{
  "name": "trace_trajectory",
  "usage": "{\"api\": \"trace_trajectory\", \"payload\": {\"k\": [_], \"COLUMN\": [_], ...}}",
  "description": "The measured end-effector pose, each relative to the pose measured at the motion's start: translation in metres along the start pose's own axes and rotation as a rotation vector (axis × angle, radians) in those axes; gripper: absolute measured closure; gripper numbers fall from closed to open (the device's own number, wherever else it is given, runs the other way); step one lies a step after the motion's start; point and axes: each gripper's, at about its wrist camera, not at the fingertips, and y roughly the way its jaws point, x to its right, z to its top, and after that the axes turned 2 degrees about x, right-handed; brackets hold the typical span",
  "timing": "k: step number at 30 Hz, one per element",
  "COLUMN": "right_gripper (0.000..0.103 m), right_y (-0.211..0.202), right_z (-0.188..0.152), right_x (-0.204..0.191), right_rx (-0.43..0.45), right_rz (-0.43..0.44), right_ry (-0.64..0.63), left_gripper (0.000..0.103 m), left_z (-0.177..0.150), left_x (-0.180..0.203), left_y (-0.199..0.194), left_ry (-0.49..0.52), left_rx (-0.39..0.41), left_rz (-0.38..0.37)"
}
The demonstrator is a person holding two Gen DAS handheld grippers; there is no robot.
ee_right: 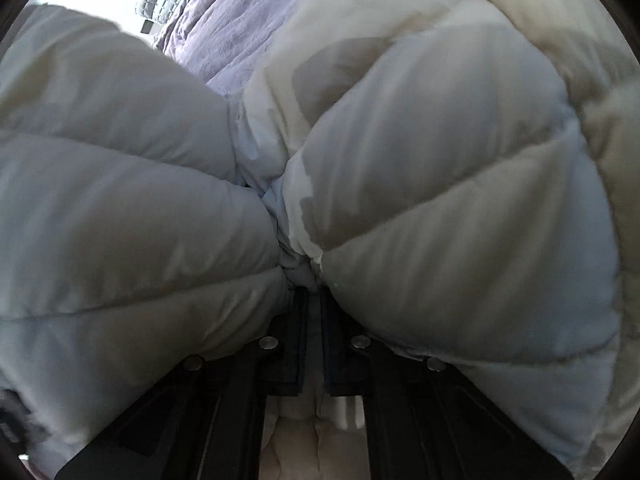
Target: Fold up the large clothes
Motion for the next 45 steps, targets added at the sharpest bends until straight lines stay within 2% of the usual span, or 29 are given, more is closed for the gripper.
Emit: {"api": "trace_trajectory", "payload": {"k": [1,2,5,7,8,9,11,13,14,15,17,20,22,25,26,28,29,31,34,39,42,45], "right_gripper": [0.098,0.092,0.090,0.066,0.038,0.035,0.037,0.059,0.076,0.083,0.090,0.092,0.092,0.092,0.092,0.092,0.093,0.095,0.095,0.095,0.095,0.091], "right_y": [-0.009,-0.020,-0.076,-0.116,-0.133,-0.152,-0.168,-0.170,-0.165,-0.156,-0.144,-0.122,-0.108,-0.096,-0.094,-0.092,-0.091,-0.090,-0.089,-0.092,-0.094,-0.127], "right_z": [0.000,0.000,-0.004,-0.010,-0.014,-0.019,-0.027,-0.031,-0.030,-0.033,-0.033,-0.031,-0.026,-0.023,-0.023,-0.020,-0.019,-0.020,-0.019,-0.018,-0.020,-0.024], "right_x": [-0.001,-0.002,-0.002,0.009,0.016,0.028,0.044,0.069,0.078,0.089,0.107,0.129,0.138,0.147,0.148,0.152,0.154,0.161,0.167,0.172,0.179,0.211], "right_rx": [0.001,0.010,0.090,0.161,0.197,0.237,0.254,0.224,0.204,0.180,0.149,0.130,0.135,0.134,0.131,0.128,0.127,0.127,0.129,0.120,0.111,0.124], "right_rz": [0.002,0.003,-0.023,-0.078,-0.111,-0.149,-0.193,-0.178,-0.162,-0.138,-0.103,-0.026,0.039,0.089,0.099,0.121,0.131,0.153,0.184,0.200,0.214,0.215], "right_ry": [0.001,-0.002,-0.049,-0.050,-0.043,-0.036,-0.026,0.019,0.037,0.048,0.054,0.087,0.123,0.131,0.128,0.129,0.132,0.139,0.157,0.173,0.185,0.210], "left_gripper": [0.074,0.074,0.074,0.074,0.074,0.074,0.074,0.074,0.074,0.074,0.074,0.074,0.074,0.071,0.055,0.033,0.029,0.029,0.029,0.029,0.029,0.029], "left_z": [0.000,-0.003,-0.008,-0.008,-0.008,-0.007,-0.007,-0.006,-0.005,-0.004,-0.004,0.002,0.004,0.006,0.006,0.004,0.005,0.003,0.001,0.000,0.001,0.001], "left_x": [-0.001,-0.002,-0.005,-0.004,-0.003,0.000,0.008,0.014,0.019,0.024,0.038,0.064,0.085,0.108,0.112,0.118,0.120,0.120,0.117,0.130,0.136,0.133], "left_y": [-0.001,0.000,-0.001,-0.001,0.000,0.001,0.004,0.010,0.013,0.015,0.021,0.037,0.054,0.083,0.092,0.107,0.110,0.116,0.121,0.130,0.132,0.137], "left_ry": [-0.003,-0.004,-0.011,-0.017,-0.018,-0.016,-0.010,0.000,0.005,0.010,0.024,0.059,0.091,0.135,0.137,0.126,0.129,0.141,0.105,0.126,0.164,0.173], "left_rx": [-0.006,-0.010,-0.020,-0.022,-0.024,-0.025,-0.030,-0.040,-0.048,-0.055,-0.073,-0.104,-0.133,-0.171,-0.182,-0.184,-0.174,-0.158,-0.145,-0.148,-0.133,-0.136], "left_rz": [0.011,0.019,0.040,0.051,0.055,0.062,0.074,0.091,0.101,0.108,0.125,0.125,0.090,0.037,0.009,-0.083,-0.106,-0.143,-0.202,-0.254,-0.237,-0.200]}}
